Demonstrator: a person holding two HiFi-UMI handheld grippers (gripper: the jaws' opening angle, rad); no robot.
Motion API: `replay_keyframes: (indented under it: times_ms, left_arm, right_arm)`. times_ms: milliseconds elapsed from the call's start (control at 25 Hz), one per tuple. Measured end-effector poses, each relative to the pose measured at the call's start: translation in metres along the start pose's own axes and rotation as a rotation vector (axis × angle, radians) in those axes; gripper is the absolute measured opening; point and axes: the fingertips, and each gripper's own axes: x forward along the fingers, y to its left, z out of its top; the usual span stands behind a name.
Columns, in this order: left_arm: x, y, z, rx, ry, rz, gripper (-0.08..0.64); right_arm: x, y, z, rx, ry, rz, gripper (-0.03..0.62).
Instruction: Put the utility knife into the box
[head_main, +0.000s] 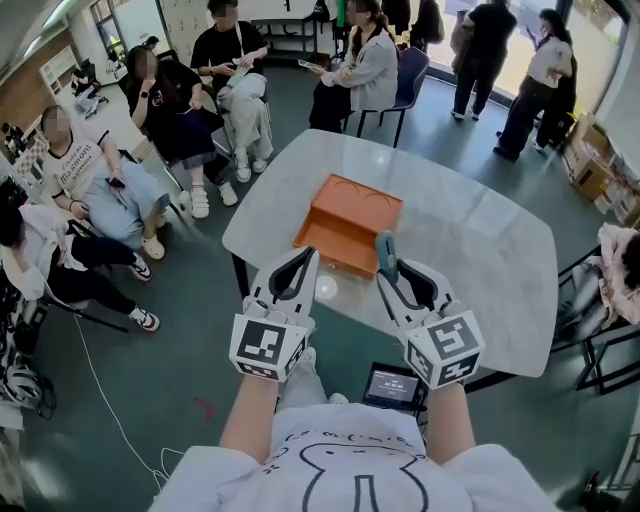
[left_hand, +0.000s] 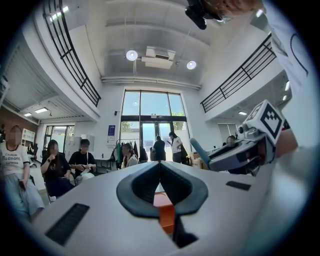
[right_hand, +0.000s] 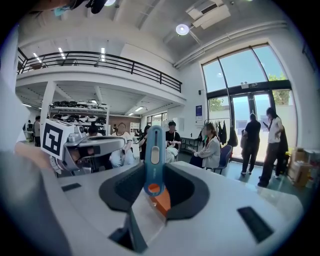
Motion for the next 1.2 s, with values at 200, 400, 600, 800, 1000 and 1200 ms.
replay_keyframes:
  times_ms: [200, 400, 600, 800, 1000, 1200]
  left_arm:
    - [0.017, 0.025, -0.006, -0.007, 0.004, 0.001, 0.015]
    - [0.043, 0.047, -0.009, -0.015, 0.004, -0.016, 0.015]
    - [0.071, 0.065, -0.014, -0.024, 0.017, -0.039, 0.015]
    - [0.095, 0.087, -0.027, -0.033, 0.040, -0.072, 0.015]
    - [0.116, 0.109, -0.043, -0.058, 0.068, -0.097, 0.015]
    - [0.136, 0.124, -0.059, -0.078, 0.092, -0.129, 0.015]
  right_arm:
    - [0.026, -0.009, 0.001, 0.016, 0.006, -0.013, 0.133]
    - [0.055, -0.022, 0.003, 0.027, 0.022, -0.022, 0.133]
    - [0.083, -0.037, 0.006, 0.023, 0.053, -0.023, 0.133]
    - [0.117, -0.044, -0.004, 0.029, 0.110, -0.014, 0.133]
    - [0.149, -0.047, -0.020, 0.036, 0.183, -0.006, 0.133]
    - [0.177, -0.049, -0.042, 0.047, 0.257, 0.005, 0.133]
